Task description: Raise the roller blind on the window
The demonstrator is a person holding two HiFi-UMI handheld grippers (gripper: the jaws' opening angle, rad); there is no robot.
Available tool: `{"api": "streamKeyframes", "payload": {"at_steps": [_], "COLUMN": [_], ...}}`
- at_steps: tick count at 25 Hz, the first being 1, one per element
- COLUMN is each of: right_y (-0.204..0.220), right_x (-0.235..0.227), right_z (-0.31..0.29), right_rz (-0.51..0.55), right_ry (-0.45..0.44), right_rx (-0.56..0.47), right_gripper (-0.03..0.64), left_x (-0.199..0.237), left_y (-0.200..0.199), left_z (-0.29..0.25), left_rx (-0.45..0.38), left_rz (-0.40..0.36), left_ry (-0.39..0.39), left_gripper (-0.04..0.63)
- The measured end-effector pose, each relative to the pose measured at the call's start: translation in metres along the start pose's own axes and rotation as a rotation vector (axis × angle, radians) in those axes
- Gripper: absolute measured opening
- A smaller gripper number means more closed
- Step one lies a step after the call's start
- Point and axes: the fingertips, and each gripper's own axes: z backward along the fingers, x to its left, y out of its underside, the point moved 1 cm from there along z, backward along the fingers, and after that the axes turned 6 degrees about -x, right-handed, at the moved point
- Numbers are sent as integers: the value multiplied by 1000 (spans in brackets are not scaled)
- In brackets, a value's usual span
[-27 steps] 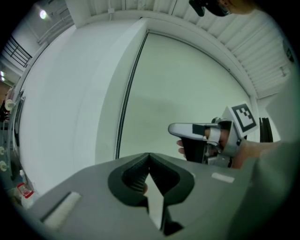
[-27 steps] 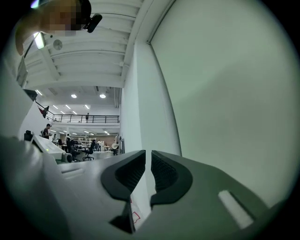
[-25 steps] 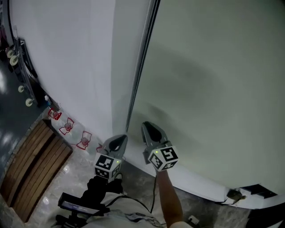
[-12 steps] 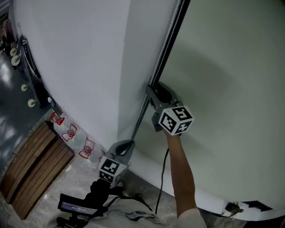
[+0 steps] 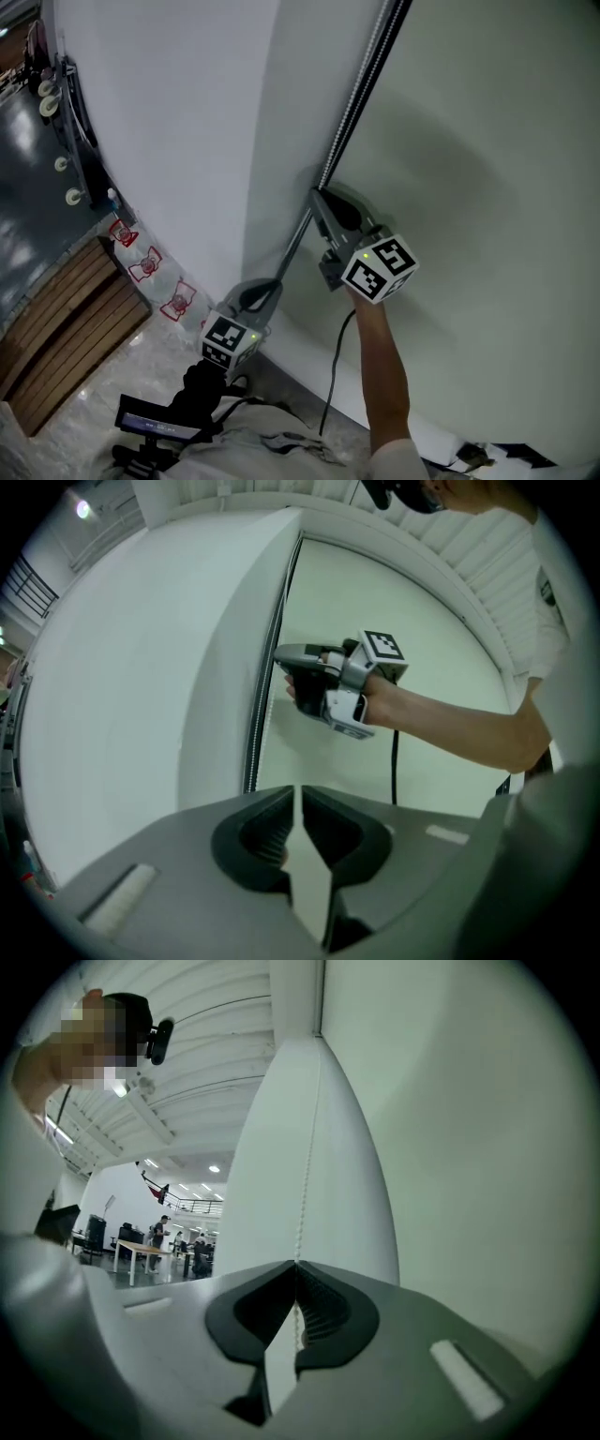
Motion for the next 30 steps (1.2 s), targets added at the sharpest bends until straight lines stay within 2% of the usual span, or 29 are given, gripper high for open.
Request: {"api": "streamKeyframes", "payload": {"at_steps": [2,5,9,11,13,14,16,24,30], "right_y": [-9,-16,-23,-28,-33,-34,-35,-33,-30], "right_x": [18,49,91,108,120,124,127,106,99], "right_z": [9,24,42,44,46,48,50,50,44], "right_rz": [-18,-56,-91,-108,-132,-141,-149,-178,-173], "right_ry": [-52,-130,-227,-268,-296,-304,-307,-267,-257], "right_rx": [18,43,58,60,58,58,57,33,32], "right_gripper": [6,6,6,6,6,6,8,8,27], "left_x": [1,-3,-26,-34,-45,-50,-57,-72,-73], "left_y": [-12,-27,-36,-42,-48,-49,-50,-53,-51], "left_z": [-6,-12,-21,-25,-27,-26,-24,-17,-14], "left_rx": [-11,-34,-52,-73,-91,-99,-111,-123,-125], "left_rz": [1,-6,-22,-1,21,30,55,147,145], "left_ry": [18,52,154,204,257,280,318,432,451], "left_gripper": [115,158,233,233,207,152,-2,-2,-2]}}
